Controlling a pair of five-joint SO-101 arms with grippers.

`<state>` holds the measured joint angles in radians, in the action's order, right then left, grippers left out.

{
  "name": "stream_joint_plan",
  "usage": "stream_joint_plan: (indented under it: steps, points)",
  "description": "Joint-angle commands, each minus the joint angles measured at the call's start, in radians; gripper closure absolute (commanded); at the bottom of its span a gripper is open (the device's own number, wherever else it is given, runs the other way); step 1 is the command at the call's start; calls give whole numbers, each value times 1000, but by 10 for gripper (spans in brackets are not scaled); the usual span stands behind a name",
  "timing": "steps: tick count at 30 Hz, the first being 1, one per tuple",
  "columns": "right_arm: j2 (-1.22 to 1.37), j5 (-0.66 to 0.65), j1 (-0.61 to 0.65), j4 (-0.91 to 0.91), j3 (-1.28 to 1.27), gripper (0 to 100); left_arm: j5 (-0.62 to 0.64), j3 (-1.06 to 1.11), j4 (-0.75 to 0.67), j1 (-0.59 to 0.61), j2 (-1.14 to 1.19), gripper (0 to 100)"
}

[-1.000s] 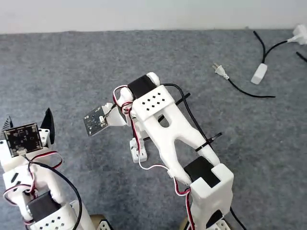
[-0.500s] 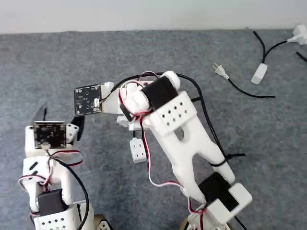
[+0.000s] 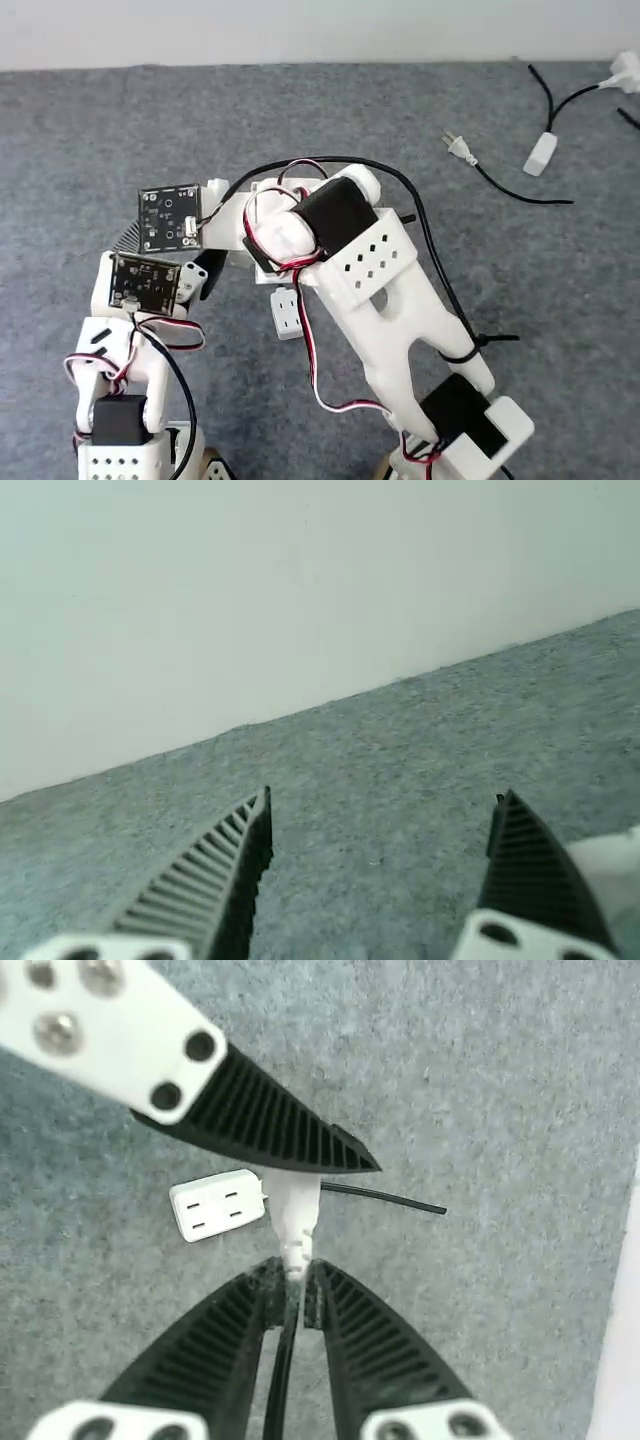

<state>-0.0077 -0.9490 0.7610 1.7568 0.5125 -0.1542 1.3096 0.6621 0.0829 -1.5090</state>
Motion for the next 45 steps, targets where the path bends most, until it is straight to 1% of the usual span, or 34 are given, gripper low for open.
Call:
stream_joint_plan:
  steps: [1,4,7,11,22,31,37,40,45]
  points:
    - [-53,12,13,39,48,991,18,-53,18,-6,-5,669]
    - [-53,12,13,39,48,991,18,-47,21,-17,-5,669]
    - [-54,17,13,38,48,991,18,-47,54,-49,-5,669]
    - [-53,58,13,36,75,991,18,-24,64,-74,-5,669]
    - [-54,61,16,39,91,991,18,7,68,-75,-5,669]
    - [-50,78,74,41,89,991,18,36,68,-75,-5,669]
    - [-44,80,67,41,57,991,18,36,68,-74,-5,669]
    - [-44,77,67,39,12,991,18,33,68,-63,-5,669]
    - [-44,46,51,39,-25,991,18,19,32,78,-5,669]
